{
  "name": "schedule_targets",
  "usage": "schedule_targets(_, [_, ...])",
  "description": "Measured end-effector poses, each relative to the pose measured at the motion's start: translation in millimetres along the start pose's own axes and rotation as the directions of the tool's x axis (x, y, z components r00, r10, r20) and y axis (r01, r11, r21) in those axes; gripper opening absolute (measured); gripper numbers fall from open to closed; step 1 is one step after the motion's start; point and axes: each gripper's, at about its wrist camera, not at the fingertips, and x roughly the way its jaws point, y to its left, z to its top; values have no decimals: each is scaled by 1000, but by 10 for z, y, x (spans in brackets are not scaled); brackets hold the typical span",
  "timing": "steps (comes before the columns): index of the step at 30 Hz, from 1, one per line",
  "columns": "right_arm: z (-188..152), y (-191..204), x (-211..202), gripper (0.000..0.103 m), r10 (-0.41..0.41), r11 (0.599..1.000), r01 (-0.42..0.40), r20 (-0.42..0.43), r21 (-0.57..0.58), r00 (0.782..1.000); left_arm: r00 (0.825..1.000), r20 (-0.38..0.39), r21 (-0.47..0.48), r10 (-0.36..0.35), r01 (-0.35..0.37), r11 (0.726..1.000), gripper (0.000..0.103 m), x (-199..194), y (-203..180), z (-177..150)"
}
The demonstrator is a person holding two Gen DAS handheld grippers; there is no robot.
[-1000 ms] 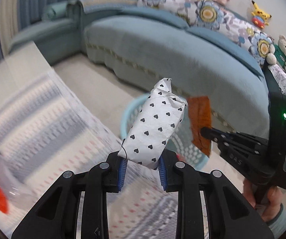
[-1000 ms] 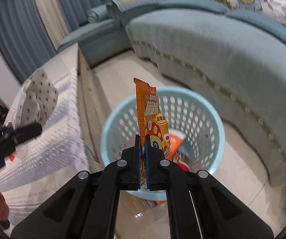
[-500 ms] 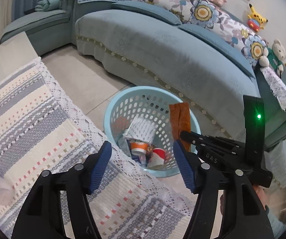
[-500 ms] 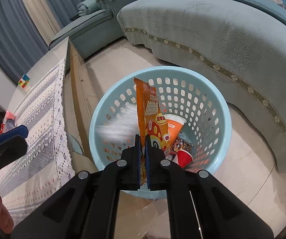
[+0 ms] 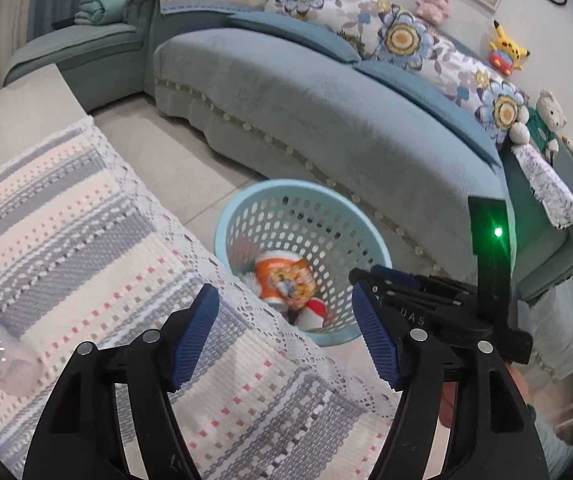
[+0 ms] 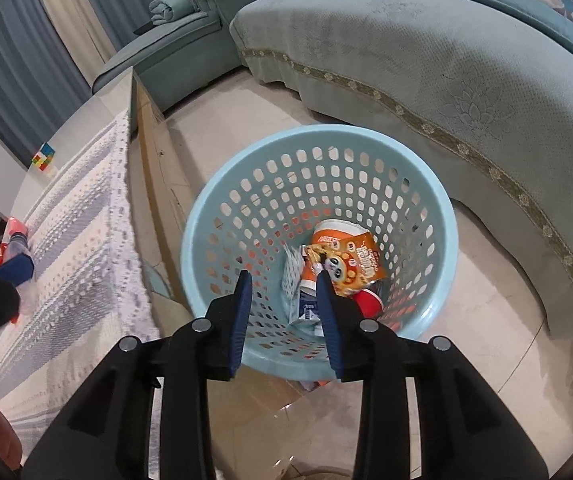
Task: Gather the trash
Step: 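Move both tools back over the bottle and milk box on the table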
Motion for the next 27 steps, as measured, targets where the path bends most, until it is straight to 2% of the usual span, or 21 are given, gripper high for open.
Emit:
schedule_targets(2, [28,96,-101,30,1,1000,0,26,-19,1000,999,39,-11,-5,6,1000,69,-173,39,36])
schedule_targets(4, [63,251,-235,32,11,998,-7,64,-55,998,996,85,-22,-2,4,1000,76,-370,79,59])
schedule_targets(6, [94,402,-359,53,25,996,-16,100,-87,995,991,137,-35,10,-5,999,83,-593,138,69])
schedule_targets(7, [105,525,-457,56,42,993,-28,133,-111,990,985,171,-45,23,-16,999,85,-747,178,73])
schedule_targets(10, [128,832,-620,58,84,982,-51,178,-181,980,964,255,-86,71,-50,995,89,-1165,382,-2])
schedule_targets(13, [133,1207,-747,67,149,962,-93,206,-256,967,933,322,-159,161,-114,981,93,-1537,661,-154])
schedule_targets(15, [107,1513,-809,70,196,940,-118,224,-319,955,905,339,-210,256,-193,959,93,-1719,832,-258])
schedule_targets(16, [99,1602,-815,70,207,933,-123,225,-338,952,885,335,-241,324,-252,937,93,-1810,941,-325])
schedule_targets(18, [54,1901,-790,70,238,908,-141,206,-395,949,866,325,-278,381,-297,913,93,-1936,1110,-421])
schedule_targets(21, [-41,2309,-708,70,271,866,-161,174,-474,947,827,291,-358,482,-373,856,93,-2100,1415,-597])
schedule_targets(24, [-175,2652,-606,70,294,826,-174,146,-537,945,807,260,-417,530,-401,816,93,-2167,1663,-734])
schedule_targets(27, [-285,2925,-457,70,304,793,-185,114,-580,946,802,240,-461,547,-402,791,93,-2229,1902,-861])
